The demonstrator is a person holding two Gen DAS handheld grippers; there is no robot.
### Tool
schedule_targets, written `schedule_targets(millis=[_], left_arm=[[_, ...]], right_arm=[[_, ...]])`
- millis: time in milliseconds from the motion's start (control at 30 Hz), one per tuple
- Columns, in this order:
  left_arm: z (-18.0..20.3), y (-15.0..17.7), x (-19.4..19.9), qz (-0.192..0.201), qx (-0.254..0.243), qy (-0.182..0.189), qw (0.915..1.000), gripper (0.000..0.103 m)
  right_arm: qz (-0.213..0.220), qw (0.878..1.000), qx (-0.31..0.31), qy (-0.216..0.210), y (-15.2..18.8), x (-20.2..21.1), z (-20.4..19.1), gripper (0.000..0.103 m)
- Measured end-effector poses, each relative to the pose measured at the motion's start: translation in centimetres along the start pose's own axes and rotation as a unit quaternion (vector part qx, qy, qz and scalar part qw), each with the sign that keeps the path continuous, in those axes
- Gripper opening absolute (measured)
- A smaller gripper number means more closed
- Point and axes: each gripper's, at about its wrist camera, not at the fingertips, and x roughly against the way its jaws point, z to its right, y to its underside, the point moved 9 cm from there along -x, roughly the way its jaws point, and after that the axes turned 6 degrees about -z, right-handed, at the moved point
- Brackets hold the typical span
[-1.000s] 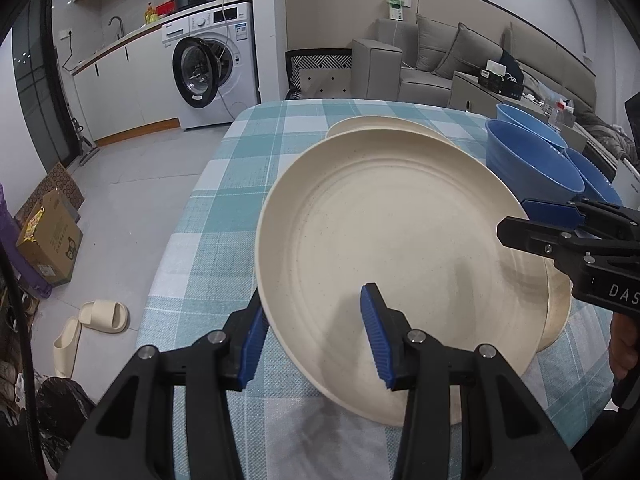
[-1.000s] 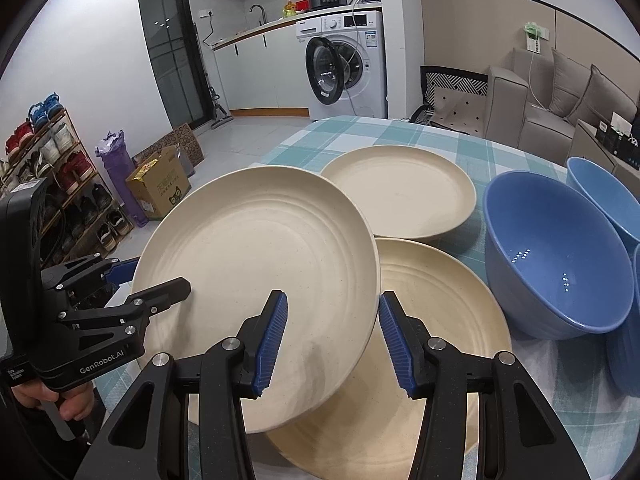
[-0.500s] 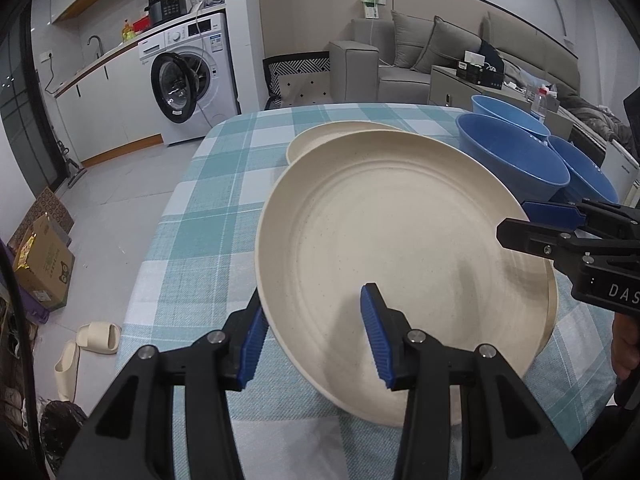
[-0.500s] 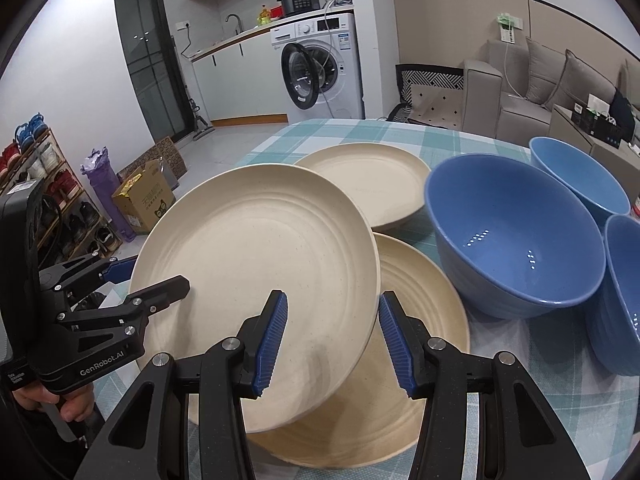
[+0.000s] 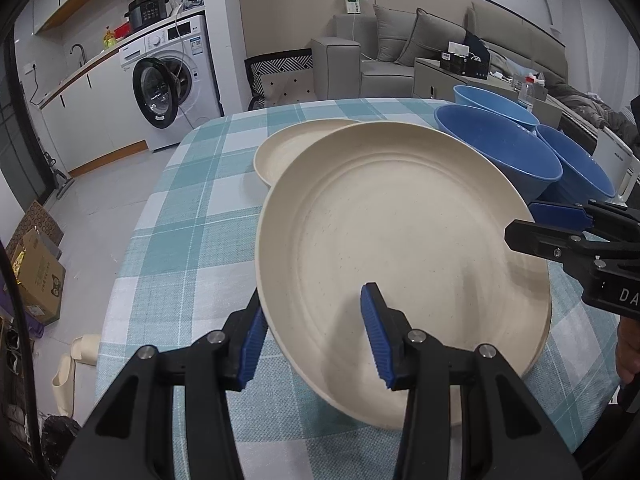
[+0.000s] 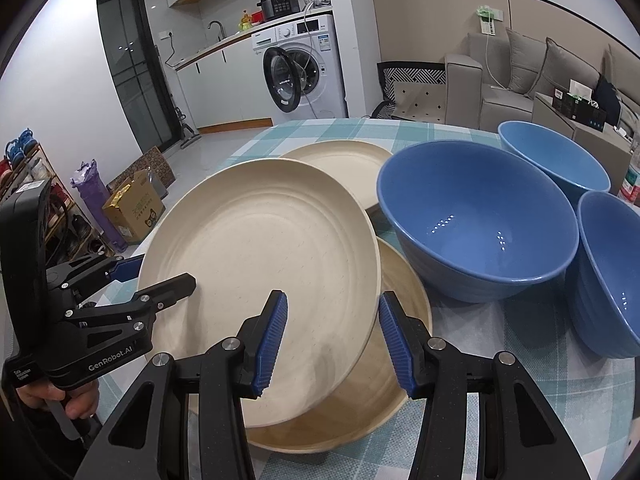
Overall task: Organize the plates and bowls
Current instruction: 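Lift the cream plate with the left tool and carry it toward the blue bowls, then lower the cream plate onto the table and open the left tool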
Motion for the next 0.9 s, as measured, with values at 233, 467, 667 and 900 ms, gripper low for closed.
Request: schedule_targets(millis=[233,467,667,900], left_arm=[[0.6,-0.3,-0.7,-0.005,-0.007,0.004,1.0000,0.044],[1.1,-0.4,-1.1,-0.007,-0.012,0.005,0.9999,0.044],[1.6,-0.2,-1.3,-0.010,-0.013,0.010,0.9998,0.044],[2.0,-0.1,-1.6,-0.011,-0.012,0.015,0.9998,0.045]], right_arm=[[-0.002,1.000,-0.010,0.001,0.6,0.1,0.6,0.050],[-0.011,1.000,-0.018,0.001,0.7,-0.5,1.2,0.050],[-0.016,1.000,-0.021,0.006,0.6,-0.6,1.6,0.050],[-0.024,0.999,-0.021,0.011,0.9,-0.7,2.0,0.050]])
